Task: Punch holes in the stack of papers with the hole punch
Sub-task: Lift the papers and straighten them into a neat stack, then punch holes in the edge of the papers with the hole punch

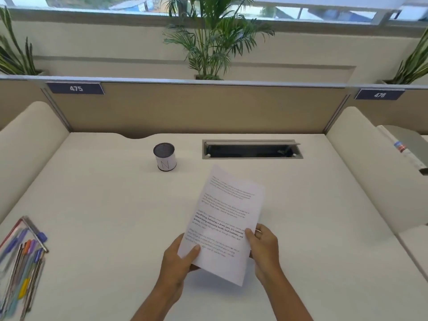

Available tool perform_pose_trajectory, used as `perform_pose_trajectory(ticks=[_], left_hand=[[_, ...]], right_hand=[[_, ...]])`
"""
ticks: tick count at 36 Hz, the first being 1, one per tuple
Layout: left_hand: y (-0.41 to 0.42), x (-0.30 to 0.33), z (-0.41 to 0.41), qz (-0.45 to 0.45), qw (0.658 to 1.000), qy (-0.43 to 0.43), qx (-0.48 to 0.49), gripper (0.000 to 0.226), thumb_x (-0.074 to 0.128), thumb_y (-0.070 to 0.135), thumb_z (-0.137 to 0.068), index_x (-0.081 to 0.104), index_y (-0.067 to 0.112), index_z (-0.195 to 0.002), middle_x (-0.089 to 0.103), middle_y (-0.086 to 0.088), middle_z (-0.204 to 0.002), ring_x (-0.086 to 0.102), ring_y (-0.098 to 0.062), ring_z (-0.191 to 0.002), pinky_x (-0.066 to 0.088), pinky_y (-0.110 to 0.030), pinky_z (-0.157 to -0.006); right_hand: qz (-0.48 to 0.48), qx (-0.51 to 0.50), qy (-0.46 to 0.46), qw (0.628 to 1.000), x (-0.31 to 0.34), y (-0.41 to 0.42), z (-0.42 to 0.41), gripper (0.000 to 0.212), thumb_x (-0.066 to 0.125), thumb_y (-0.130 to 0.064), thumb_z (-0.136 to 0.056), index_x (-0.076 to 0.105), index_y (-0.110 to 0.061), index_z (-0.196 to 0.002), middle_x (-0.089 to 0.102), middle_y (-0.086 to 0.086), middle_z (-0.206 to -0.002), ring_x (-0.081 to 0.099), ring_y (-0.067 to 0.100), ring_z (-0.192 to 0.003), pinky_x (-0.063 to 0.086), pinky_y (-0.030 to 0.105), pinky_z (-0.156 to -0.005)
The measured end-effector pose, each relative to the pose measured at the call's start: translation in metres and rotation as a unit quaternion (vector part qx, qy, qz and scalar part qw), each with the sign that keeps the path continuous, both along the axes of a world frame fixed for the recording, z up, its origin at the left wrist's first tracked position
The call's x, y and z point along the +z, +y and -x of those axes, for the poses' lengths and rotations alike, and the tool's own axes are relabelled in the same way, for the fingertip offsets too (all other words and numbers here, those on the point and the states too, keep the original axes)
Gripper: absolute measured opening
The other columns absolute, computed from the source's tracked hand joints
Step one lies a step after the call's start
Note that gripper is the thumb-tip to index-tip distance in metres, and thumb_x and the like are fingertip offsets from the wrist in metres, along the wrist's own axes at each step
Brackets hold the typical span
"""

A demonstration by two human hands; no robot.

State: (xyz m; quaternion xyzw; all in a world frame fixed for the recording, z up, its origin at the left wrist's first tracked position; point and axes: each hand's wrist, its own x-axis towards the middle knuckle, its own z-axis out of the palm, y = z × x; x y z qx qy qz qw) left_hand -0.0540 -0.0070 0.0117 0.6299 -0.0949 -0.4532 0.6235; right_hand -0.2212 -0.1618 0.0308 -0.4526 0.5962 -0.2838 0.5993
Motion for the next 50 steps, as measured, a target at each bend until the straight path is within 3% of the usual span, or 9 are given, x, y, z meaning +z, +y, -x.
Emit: perform_pose_trajectory(ticks=[6, 10, 15, 25, 32, 35, 40, 44, 50], left_hand=[[-0.031, 0.001, 0.023, -0.011, 0.998, -0.023, -0.061, 0.027, 0.076, 0.021, -0.098, 0.074, 0.028, -0.124, 0.082, 0.006, -0.117, 0.079, -0.020, -0.107, 0.069, -0.041, -0.077], [-0.062, -0.002, 0.039, -0.047, 0.992, -0.063, -0.096, 0.020, 0.062, 0.034, -0.107, 0.076, 0.027, -0.119, 0.082, 0.004, -0.112, 0.076, -0.021, -0.106, 0.068, -0.035, -0.074], [-0.100, -0.006, 0.058, -0.093, 0.975, -0.141, -0.146, 0.021, 0.053, 0.039, -0.109, 0.073, 0.032, -0.112, 0.081, 0.005, -0.105, 0.079, -0.013, -0.085, 0.066, -0.038, -0.078], [-0.155, -0.035, 0.072, -0.066, 0.810, -0.433, -0.390, 0.058, 0.046, -0.002, -0.101, 0.053, 0.022, -0.153, 0.055, 0.004, -0.156, 0.050, -0.015, -0.145, 0.039, -0.030, -0.123], [-0.178, -0.031, 0.083, -0.059, 0.736, -0.460, -0.494, 0.056, 0.058, 0.039, -0.105, 0.047, 0.026, -0.158, 0.053, 0.004, -0.157, 0.047, -0.015, -0.145, 0.041, -0.034, -0.119], [-0.180, -0.034, 0.093, -0.087, 0.718, -0.502, -0.474, 0.070, 0.064, 0.055, -0.096, 0.046, 0.026, -0.157, 0.055, 0.005, -0.151, 0.049, -0.018, -0.140, 0.044, -0.036, -0.113], [-0.176, -0.041, 0.106, -0.159, 0.746, -0.489, -0.423, 0.073, 0.071, 0.050, -0.091, 0.048, 0.017, -0.152, 0.050, -0.005, -0.146, 0.048, -0.027, -0.135, 0.047, -0.042, -0.110], [-0.170, -0.047, 0.107, -0.166, 0.791, -0.442, -0.389, 0.066, 0.075, 0.042, -0.092, 0.052, 0.013, -0.147, 0.049, -0.006, -0.142, 0.051, -0.026, -0.133, 0.043, -0.031, -0.111], [-0.155, -0.047, 0.091, -0.164, 0.802, -0.435, -0.375, 0.060, 0.076, 0.035, -0.094, 0.056, 0.010, -0.145, 0.052, -0.009, -0.140, 0.058, -0.024, -0.126, 0.046, -0.030, -0.107]], right_hand=[[0.018, -0.048, -0.002, 0.999, 0.008, -0.027, 0.034, 0.014, 0.067, -0.008, -0.101, 0.075, -0.019, -0.098, 0.084, 0.001, -0.089, 0.079, 0.024, -0.078, 0.059, 0.032, -0.055], [0.038, -0.075, 0.024, 0.996, 0.009, -0.059, 0.067, 0.018, 0.069, -0.006, -0.099, 0.075, -0.022, -0.092, 0.083, 0.003, -0.095, 0.077, 0.026, -0.085, 0.064, 0.043, -0.080], [0.044, -0.110, 0.059, 0.991, 0.011, -0.103, 0.116, 0.017, 0.068, -0.002, -0.097, 0.077, -0.011, -0.109, 0.080, 0.013, -0.107, 0.074, 0.032, -0.090, 0.061, 0.050, -0.091], [0.023, -0.090, 0.111, 0.989, 0.008, -0.153, 0.207, 0.017, 0.066, -0.001, -0.099, 0.076, -0.013, -0.107, 0.079, 0.015, -0.109, 0.076, 0.036, -0.095, 0.061, 0.058, -0.097], [0.018, -0.084, 0.138, 0.987, -0.004, -0.158, 0.233, 0.027, 0.066, -0.001, -0.098, 0.075, -0.025, -0.088, 0.080, 0.007, -0.097, 0.075, 0.027, -0.078, 0.061, 0.036, -0.077], [0.012, -0.078, 0.144, 0.986, -0.009, -0.157, 0.237, 0.027, 0.066, 0.000, -0.097, 0.076, -0.023, -0.087, 0.080, 0.009, -0.097, 0.074, 0.028, -0.078, 0.063, 0.044, -0.084], [0.011, -0.058, 0.154, 0.986, -0.013, -0.153, 0.237, 0.027, 0.065, 0.000, -0.097, 0.076, -0.023, -0.089, 0.080, 0.009, -0.097, 0.076, 0.030, -0.081, 0.063, 0.044, -0.083], [0.004, -0.046, 0.144, 0.988, -0.017, -0.148, 0.232, 0.023, 0.065, 0.000, -0.097, 0.078, -0.018, -0.098, 0.082, 0.009, -0.096, 0.077, 0.029, -0.081, 0.061, 0.037, -0.079], [0.004, -0.020, 0.140, 0.990, -0.021, -0.134, 0.212, 0.024, 0.064, 0.000, -0.097, 0.077, -0.021, -0.096, 0.081, 0.009, -0.097, 0.077, 0.032, -0.086, 0.062, 0.040, -0.083]])
